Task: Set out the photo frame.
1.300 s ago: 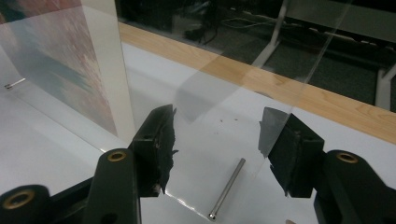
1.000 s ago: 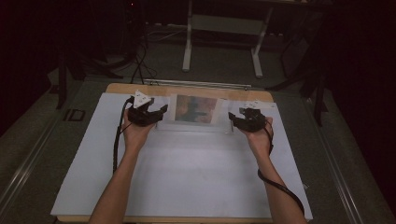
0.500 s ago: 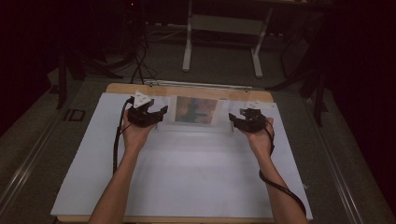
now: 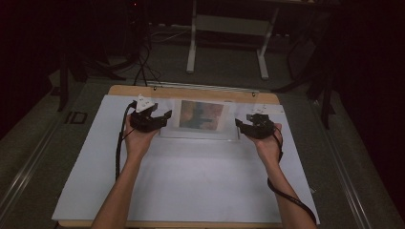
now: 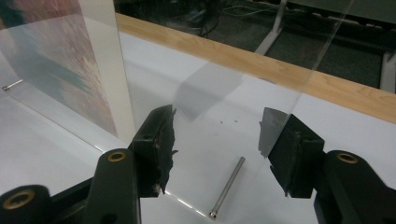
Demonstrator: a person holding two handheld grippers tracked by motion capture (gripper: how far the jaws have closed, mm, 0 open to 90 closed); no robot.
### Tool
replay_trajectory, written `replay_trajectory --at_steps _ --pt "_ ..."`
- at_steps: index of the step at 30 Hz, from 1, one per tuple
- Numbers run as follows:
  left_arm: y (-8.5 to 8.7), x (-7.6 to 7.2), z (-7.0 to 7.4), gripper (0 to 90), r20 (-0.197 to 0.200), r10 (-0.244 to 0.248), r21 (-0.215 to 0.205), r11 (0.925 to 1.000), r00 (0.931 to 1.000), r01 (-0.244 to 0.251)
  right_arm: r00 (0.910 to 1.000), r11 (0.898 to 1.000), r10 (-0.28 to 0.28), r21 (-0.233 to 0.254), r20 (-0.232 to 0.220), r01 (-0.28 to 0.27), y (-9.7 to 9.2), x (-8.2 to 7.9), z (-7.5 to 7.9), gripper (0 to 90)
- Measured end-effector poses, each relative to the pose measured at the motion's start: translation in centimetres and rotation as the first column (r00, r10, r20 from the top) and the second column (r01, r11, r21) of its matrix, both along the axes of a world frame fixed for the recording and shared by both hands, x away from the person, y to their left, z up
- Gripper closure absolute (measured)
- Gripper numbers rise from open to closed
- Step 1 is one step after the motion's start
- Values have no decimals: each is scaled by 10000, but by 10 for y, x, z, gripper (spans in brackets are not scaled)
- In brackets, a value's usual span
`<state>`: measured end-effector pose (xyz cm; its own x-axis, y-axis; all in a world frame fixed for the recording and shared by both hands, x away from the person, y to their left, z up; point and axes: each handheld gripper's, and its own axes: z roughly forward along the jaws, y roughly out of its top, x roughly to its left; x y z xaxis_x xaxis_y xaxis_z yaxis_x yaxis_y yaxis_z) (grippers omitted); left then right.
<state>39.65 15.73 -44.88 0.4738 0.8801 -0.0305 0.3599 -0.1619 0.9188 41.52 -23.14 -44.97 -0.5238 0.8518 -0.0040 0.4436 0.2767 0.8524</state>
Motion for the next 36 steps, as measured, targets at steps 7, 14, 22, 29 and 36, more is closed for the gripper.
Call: replay_trajectory --at_steps 7,14,22,29,36 --pt "2 -9 3 353 -275 -14 -80 10000 9996 11 10000 10000 -8 0 -83 8 1 -10 4 447" --pt "5 -15 2 353 -451 22 -233 9997 9990 -32 9998 9999 10 167 -206 -6 3 -17 6 448" --pt "7 -25 6 352 -459 88 -237 9997 9989 -99 9998 9998 22 184 -208 -18 5 -25 8 448" --pt "9 -34 12 350 -532 111 -206 9997 9985 -122 9997 9997 21 229 -250 -16 8 -34 11 448" --pt "8 -44 16 350 -592 186 -160 9997 9981 -196 9995 9996 73 261 -314 -65 8 -41 13 447"
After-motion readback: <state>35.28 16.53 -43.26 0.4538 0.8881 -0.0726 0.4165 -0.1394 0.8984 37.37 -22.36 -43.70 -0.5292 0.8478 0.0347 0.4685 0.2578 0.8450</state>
